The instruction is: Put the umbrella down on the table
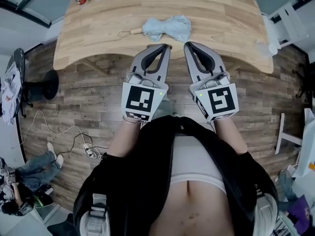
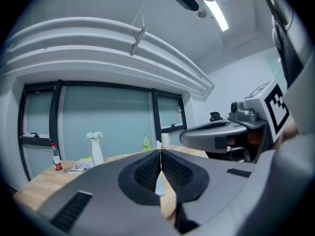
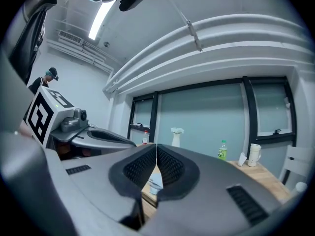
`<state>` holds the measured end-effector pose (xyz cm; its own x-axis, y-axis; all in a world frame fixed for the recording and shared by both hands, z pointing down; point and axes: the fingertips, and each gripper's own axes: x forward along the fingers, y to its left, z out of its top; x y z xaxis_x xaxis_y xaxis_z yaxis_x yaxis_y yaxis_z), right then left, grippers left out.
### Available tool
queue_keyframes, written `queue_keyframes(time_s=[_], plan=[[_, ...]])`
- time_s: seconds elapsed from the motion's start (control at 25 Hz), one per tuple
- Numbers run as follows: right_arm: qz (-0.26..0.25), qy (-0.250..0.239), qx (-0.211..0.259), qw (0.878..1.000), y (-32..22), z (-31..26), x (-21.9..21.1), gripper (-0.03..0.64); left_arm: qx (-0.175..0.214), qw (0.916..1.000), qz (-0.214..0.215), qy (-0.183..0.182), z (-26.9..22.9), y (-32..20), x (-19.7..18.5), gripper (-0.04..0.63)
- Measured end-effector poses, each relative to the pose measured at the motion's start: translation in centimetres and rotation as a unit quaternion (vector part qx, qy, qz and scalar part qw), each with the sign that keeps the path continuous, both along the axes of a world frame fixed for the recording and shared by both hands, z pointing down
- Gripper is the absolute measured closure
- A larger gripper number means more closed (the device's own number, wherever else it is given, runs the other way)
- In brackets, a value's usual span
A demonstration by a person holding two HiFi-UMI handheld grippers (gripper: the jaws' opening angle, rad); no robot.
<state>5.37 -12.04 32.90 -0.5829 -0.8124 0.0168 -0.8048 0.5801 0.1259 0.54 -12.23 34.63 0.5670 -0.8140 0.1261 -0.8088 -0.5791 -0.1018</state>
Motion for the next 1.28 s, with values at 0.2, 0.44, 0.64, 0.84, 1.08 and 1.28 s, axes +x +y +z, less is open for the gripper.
queue_keyframes(time_s=[0.2,0.44,0.64,0.84,1.08,1.28], plan=[[-0.015,0.011,0.005,1.000,3.7,-0.3,0.3,0.589,0.008,0.9999,-0.011,0.004,-0.8,3.5,0.8,0.588],[-0.015,0.001,0.011,1.000,6.3,-1.3,0.8,0.589,0.014,0.9998,-0.012,0.004,-1.2,6.1,1.5,0.588],[-0.006,-0.005,0.015,1.000,6.8,-1.9,1.2,0.589,0.018,0.9998,-0.009,0.002,-1.5,6.6,1.4,0.588],[-0.005,-0.007,0.008,1.000,7.4,-1.4,1.4,0.589,0.020,0.9997,-0.011,0.002,-1.4,7.1,1.3,0.588],[-0.008,-0.006,0.006,1.000,8.4,-1.1,1.6,0.589,0.021,0.9997,-0.008,0.005,-1.2,8.1,1.9,0.588],[-0.005,-0.006,0.008,1.000,9.4,-1.2,1.9,0.589,0.029,0.9996,0.002,0.003,-1.7,9.0,2.4,0.588]])
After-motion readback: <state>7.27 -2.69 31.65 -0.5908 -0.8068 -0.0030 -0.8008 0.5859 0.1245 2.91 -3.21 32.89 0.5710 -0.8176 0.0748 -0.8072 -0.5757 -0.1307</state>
